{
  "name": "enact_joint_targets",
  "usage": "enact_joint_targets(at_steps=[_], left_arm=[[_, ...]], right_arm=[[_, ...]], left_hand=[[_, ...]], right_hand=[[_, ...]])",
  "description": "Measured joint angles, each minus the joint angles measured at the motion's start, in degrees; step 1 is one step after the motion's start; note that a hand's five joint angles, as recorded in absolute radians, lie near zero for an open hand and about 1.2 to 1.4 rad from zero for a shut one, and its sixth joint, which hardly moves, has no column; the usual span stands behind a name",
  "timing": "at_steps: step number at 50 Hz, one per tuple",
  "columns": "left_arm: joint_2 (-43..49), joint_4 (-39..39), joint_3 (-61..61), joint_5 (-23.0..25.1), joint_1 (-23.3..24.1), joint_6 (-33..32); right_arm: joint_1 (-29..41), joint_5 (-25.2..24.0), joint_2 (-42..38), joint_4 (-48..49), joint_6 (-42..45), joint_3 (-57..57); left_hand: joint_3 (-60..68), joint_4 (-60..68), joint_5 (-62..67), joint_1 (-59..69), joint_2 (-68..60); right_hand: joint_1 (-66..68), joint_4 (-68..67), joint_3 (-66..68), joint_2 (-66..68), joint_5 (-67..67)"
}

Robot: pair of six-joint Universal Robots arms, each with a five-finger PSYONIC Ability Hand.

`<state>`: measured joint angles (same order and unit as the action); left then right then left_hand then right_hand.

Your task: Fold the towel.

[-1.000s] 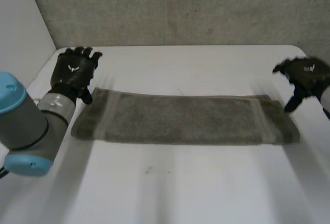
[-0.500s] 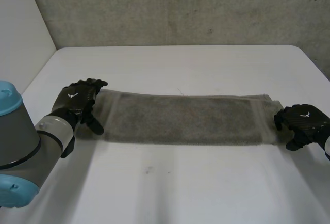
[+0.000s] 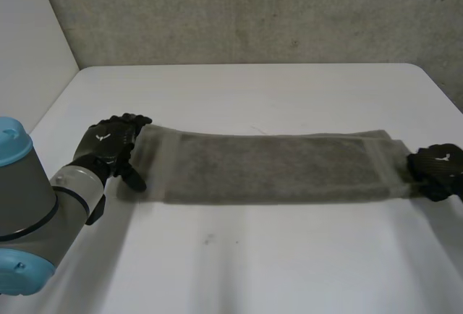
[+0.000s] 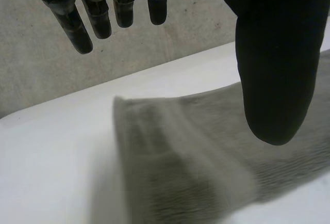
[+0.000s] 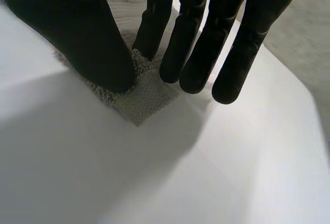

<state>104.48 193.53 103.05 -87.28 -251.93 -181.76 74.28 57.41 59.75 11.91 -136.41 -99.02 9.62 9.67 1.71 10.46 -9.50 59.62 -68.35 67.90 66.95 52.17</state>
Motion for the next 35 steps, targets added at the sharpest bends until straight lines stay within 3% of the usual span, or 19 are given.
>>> enact_joint_targets(at_steps=[10, 16, 21, 26, 35], left_arm=[[-0.4, 0.0, 0.2, 0.0, 0.0, -0.1], [-1.2, 0.0, 0.1, 0.0, -0.1, -0.1], [-1.9, -0.1, 0.1, -0.1, -0.2, 0.0], [-2.9, -0.1, 0.2, -0.4, -0.2, 0.0], [-4.0, -0.1, 0.7, -0.5, -0.3, 0.0]], right_arm=[[-10.8, 3.4, 1.3, -1.3, 0.4, 6.6], [-8.9, 4.0, 4.6, -4.0, -0.9, 9.4], [1.2, 6.2, 8.1, -5.4, -4.8, 13.0], [18.6, 9.3, 8.7, -5.6, -9.8, 18.7], [47.5, 9.9, -0.2, -3.7, -11.7, 25.4]], left_hand=[[0.0, 0.0, 0.0, 0.0, 0.0], [0.0, 0.0, 0.0, 0.0, 0.0], [0.0, 0.0, 0.0, 0.0, 0.0], [0.0, 0.0, 0.0, 0.0, 0.0], [0.0, 0.0, 0.0, 0.0, 0.0]], right_hand=[[0.0, -0.2, 0.0, 0.0, 0.4], [0.0, -0.2, 0.0, 0.0, 0.7], [0.0, -0.2, 0.2, 0.0, 1.2], [0.0, -0.2, 0.3, 0.0, 1.3], [0.0, -0.2, 0.4, -0.1, 1.3]])
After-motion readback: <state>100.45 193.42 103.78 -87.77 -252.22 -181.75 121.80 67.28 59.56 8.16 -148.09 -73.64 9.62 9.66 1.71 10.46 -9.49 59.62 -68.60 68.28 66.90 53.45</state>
